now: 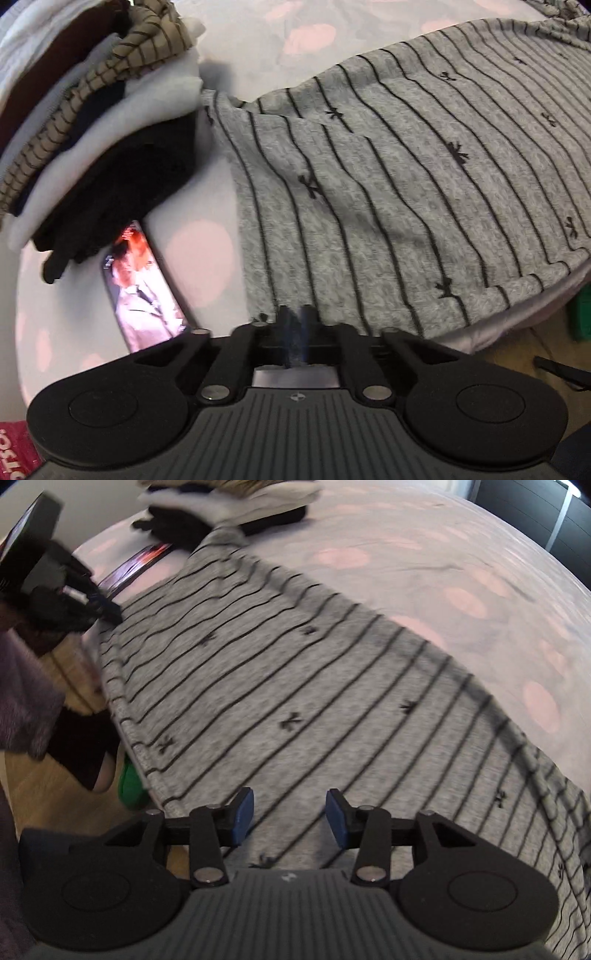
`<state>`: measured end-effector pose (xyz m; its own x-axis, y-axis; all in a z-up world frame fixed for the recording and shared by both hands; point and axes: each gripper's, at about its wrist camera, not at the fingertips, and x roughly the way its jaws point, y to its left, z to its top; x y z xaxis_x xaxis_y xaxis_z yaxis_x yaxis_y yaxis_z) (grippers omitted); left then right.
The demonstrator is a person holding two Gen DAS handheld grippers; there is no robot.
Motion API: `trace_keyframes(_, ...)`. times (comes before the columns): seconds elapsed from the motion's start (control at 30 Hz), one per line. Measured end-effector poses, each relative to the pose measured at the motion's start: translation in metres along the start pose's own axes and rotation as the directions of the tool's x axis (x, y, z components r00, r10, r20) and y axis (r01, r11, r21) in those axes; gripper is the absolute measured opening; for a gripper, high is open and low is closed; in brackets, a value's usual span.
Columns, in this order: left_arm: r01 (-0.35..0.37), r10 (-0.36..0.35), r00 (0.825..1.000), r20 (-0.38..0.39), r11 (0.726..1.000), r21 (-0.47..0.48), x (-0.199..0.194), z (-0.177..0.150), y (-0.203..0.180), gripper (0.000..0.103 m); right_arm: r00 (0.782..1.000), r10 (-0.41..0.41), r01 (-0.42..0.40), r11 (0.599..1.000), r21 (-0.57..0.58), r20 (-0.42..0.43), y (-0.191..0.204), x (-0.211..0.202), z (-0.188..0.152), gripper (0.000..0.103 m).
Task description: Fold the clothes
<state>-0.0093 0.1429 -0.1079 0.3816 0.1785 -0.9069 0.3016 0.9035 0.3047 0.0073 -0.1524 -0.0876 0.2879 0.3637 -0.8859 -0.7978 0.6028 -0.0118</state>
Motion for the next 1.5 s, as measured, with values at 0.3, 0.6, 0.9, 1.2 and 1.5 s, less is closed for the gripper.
trace_keyframes(0.3,-0.002,0.005,0.998,-0.066,0.999,0.048,-0.008,-0.011,-0.004,0.0,1.0,-0.031,0.031,0.999,-0.039,-0.001,0.005,-0.001,0.001,0.048)
trace_keyframes(0.6,0.006,-0.005,0.999,0.052,0.999,-0.031,-0.035,-0.015,0.009,0.0,1.0,-0.009,0.01,0.998,-0.06,0.003,0.009,0.002,0.003,0.057)
trace_keyframes(0.9,0.103,-0.089,0.99,0.108,0.985,-0.136,-0.011,0.006,0.018,0.044,1.0,-0.019,0.018,0.997,-0.076,-0.012,0.011,0.009,0.003,0.058)
trace_keyframes(1.2,0.077,-0.074,0.997,0.038,0.994,-0.08,-0.01,0.007,0.01,0.0,1.0,-0.021,0.02,0.997,-0.068,-0.02,0.008,0.013,0.002,0.058)
trace_keyframes(1.5,0.063,-0.067,0.994,-0.09,0.997,-0.052,-0.016,-0.007,0.006,0.0,0.992,0.077,-0.084,0.994,-0.065,-0.101,0.013,0.023,-0.002,0.065)
